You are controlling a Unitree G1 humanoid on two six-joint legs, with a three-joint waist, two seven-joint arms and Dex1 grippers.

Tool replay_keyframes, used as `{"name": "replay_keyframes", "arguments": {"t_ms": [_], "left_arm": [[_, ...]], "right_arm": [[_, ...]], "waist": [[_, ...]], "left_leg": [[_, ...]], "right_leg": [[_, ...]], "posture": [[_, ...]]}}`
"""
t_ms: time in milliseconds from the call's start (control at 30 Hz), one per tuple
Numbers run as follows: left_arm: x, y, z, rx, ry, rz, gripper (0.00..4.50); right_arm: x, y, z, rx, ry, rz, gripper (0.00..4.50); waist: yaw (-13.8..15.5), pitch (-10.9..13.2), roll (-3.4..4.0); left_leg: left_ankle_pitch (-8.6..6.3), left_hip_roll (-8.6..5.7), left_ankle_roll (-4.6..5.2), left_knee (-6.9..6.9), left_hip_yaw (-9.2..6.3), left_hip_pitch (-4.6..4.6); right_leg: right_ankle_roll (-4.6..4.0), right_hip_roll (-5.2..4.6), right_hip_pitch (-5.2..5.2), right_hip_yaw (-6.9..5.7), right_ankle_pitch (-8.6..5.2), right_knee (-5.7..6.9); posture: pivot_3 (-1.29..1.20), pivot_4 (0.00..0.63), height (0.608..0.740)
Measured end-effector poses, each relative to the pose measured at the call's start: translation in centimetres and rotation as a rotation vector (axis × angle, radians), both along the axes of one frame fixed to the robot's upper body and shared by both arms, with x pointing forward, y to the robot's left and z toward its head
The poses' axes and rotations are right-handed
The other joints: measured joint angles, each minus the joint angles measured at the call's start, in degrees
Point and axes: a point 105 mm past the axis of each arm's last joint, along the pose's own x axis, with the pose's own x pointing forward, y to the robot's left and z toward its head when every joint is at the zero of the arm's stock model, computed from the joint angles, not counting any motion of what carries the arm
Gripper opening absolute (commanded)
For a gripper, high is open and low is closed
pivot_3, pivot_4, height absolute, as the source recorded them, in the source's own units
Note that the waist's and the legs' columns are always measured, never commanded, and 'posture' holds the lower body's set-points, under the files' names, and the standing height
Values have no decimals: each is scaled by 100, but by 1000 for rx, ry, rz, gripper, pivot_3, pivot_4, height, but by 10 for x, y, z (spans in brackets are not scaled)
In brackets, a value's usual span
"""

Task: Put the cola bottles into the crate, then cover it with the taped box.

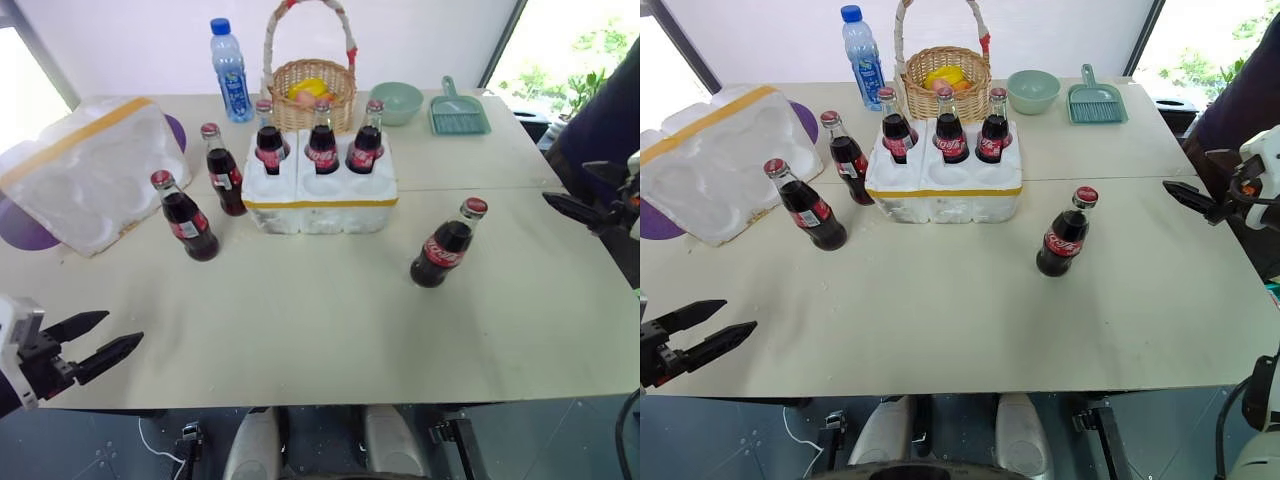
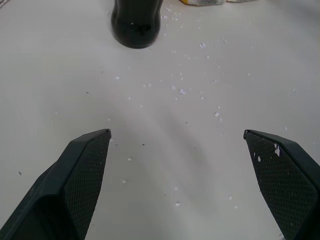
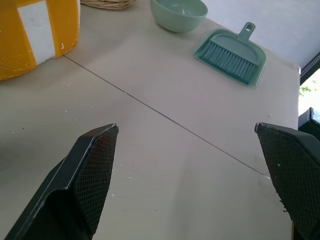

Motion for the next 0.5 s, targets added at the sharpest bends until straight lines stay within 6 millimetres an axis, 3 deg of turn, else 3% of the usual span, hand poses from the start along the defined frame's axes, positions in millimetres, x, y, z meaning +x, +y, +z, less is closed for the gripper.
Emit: {"name": "replay_keyframes", "arguments": {"t_ms": [500], "left_arm": [[22,9,11,-10,-74,89,4463]], "right_arm": [[-2,4,-3,30,41,37,4500]], "waist": [[6,0,0]], "left_leg": [[0,-1,0,1,11,2]], "right_leg": [[1,1,1,8,1,0]], "posture": [[0,150,740]]}}
